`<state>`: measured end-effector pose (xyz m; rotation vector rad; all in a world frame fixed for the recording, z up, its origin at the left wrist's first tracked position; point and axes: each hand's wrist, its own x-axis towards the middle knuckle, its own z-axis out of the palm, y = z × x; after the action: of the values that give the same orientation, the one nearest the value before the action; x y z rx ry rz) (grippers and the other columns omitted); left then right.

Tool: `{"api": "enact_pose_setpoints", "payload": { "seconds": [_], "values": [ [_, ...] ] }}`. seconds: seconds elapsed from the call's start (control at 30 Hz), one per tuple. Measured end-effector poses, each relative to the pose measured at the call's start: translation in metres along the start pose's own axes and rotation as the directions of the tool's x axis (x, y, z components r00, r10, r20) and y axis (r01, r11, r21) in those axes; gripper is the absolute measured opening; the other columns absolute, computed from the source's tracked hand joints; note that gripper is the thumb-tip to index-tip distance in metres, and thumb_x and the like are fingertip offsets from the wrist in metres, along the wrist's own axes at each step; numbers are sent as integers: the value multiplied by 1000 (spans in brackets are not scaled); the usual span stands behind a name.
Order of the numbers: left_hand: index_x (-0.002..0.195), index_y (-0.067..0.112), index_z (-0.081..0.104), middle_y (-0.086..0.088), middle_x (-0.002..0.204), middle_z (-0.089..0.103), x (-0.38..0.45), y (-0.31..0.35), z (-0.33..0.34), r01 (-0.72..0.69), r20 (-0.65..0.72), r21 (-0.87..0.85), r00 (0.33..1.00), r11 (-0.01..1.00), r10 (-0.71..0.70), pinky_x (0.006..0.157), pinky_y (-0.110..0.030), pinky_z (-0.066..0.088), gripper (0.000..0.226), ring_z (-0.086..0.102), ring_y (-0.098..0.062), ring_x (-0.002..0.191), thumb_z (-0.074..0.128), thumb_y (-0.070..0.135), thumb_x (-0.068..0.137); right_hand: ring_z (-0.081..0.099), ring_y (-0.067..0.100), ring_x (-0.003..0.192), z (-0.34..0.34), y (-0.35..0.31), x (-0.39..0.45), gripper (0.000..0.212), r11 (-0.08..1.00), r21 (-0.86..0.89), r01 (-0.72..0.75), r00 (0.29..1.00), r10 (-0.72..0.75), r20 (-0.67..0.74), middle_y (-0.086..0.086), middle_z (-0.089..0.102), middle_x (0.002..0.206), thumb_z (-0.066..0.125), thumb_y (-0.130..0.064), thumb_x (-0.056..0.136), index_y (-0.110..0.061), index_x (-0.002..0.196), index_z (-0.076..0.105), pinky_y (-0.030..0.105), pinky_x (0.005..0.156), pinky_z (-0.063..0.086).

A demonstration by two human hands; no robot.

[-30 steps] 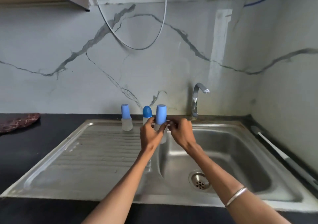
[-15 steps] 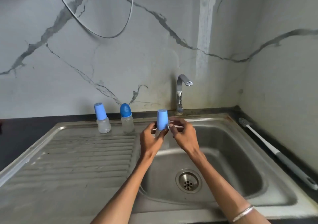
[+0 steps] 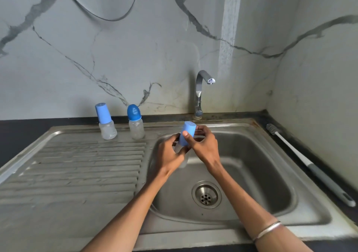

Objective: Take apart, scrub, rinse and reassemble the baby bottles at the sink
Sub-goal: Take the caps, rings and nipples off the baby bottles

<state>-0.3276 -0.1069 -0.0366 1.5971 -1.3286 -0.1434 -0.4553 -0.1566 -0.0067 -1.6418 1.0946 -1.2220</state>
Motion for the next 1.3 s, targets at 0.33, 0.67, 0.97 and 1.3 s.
{"api": "enact_pose_setpoints", "payload": {
  "seconds": [0.33,0.67,0.97,1.3],
  "values": [
    [101,37,68,14,81,72,-1,10,6,51,3,-91,999,995,-51,66,-33,58,29,68,-1,72,71,53,77,66,-4,81,3,-3,3,49,998,59,-13,994,19,-103,-12,71,89,85,-53,69,-20,100,67,13,70,51],
    [100,17,76,1,82,75,1,16,1,125,78,-176,991,976,-113,68,-35,55,23,71,-18,77,79,28,80,69,-5,79,0,-4,5,41,998,6,67,998,-66,-23,-9,75,87,86,-43,71,-17,101,73,12,70,54],
    [95,22,75,6,76,73,1,16,-4,113,96,-137,990,984,-100,63,-35,51,24,66,-12,68,77,39,77,68,8,103,-12,1,10,31,996,67,57,971,-71,228,-3,73,110,69,-24,92,-17,123,67,28,92,54],
    [99,11,75,-2,80,72,1,29,3,108,103,-155,990,982,-93,54,-14,43,24,64,-8,68,82,24,80,70,4,69,-10,-7,6,45,996,88,19,999,-23,43,-4,76,80,93,-36,64,-14,99,76,18,60,54]
  ]
}}
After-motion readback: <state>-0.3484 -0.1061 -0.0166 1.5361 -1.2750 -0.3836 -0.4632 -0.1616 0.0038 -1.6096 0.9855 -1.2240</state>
